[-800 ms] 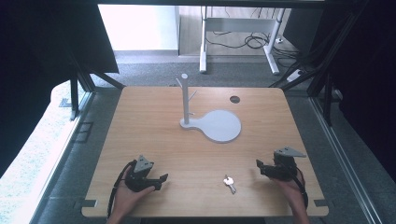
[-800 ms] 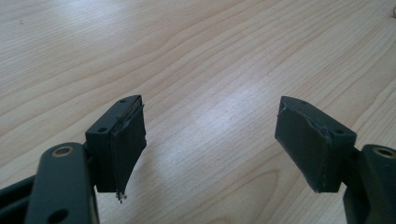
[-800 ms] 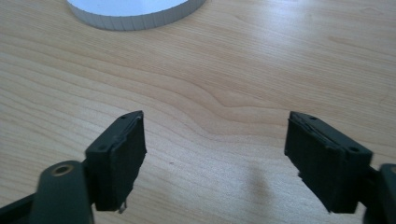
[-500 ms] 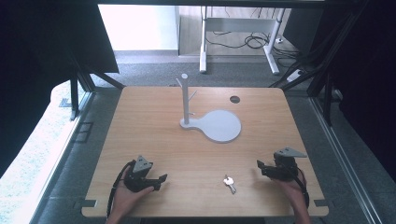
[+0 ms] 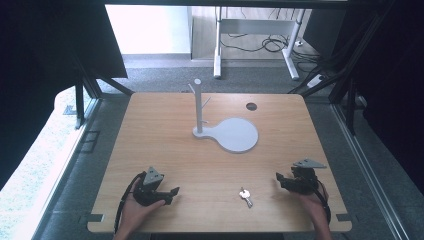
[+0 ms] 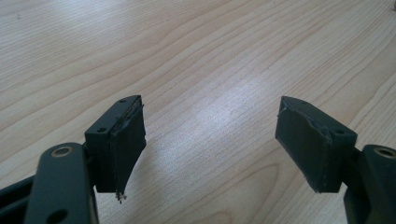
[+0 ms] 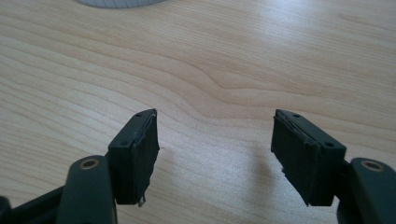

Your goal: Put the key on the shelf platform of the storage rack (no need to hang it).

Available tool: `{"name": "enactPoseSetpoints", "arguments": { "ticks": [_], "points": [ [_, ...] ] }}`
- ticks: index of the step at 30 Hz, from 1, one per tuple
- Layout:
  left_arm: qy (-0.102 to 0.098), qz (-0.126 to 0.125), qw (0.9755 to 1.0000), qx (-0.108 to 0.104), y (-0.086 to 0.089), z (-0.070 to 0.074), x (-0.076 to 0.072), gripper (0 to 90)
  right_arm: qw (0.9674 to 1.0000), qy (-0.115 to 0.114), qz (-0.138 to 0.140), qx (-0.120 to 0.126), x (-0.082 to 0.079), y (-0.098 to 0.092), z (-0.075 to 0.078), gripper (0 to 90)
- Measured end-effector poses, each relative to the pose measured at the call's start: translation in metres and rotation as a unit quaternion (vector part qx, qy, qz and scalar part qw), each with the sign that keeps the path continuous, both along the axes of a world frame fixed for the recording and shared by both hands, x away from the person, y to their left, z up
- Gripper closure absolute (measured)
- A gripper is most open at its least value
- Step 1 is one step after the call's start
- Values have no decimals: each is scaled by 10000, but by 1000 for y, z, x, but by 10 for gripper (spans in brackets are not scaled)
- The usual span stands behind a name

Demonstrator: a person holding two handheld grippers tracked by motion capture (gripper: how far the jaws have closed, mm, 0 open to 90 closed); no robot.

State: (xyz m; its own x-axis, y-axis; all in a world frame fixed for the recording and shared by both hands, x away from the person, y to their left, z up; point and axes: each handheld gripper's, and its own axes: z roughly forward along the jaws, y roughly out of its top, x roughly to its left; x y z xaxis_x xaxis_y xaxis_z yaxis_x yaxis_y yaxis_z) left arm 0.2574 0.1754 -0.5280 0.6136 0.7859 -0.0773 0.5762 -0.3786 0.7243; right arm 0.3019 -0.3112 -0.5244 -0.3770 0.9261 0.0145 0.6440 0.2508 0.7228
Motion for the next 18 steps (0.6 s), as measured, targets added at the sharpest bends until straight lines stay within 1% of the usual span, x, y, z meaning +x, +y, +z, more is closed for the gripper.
{"name": "enactPoseSetpoints", "arguments": {
  "ticks": [7,12,13,14,18],
  "points": [
    [-7,22,10000,3,0,0,0,246,9998,23,20,214,-1,-2,4,376],
    [3,45,10000,44,-1,0,-1,246,9994,35,36,331,-3,-5,8,390],
    [0,42,10000,44,0,0,-1,246,9990,66,74,439,-4,-8,9,397],
    [-13,52,10000,24,1,0,0,246,9988,87,67,472,-5,-9,10,401],
    [-4,39,10000,1,0,0,0,247,9989,166,176,396,-6,-10,17,412]
  ]
}}
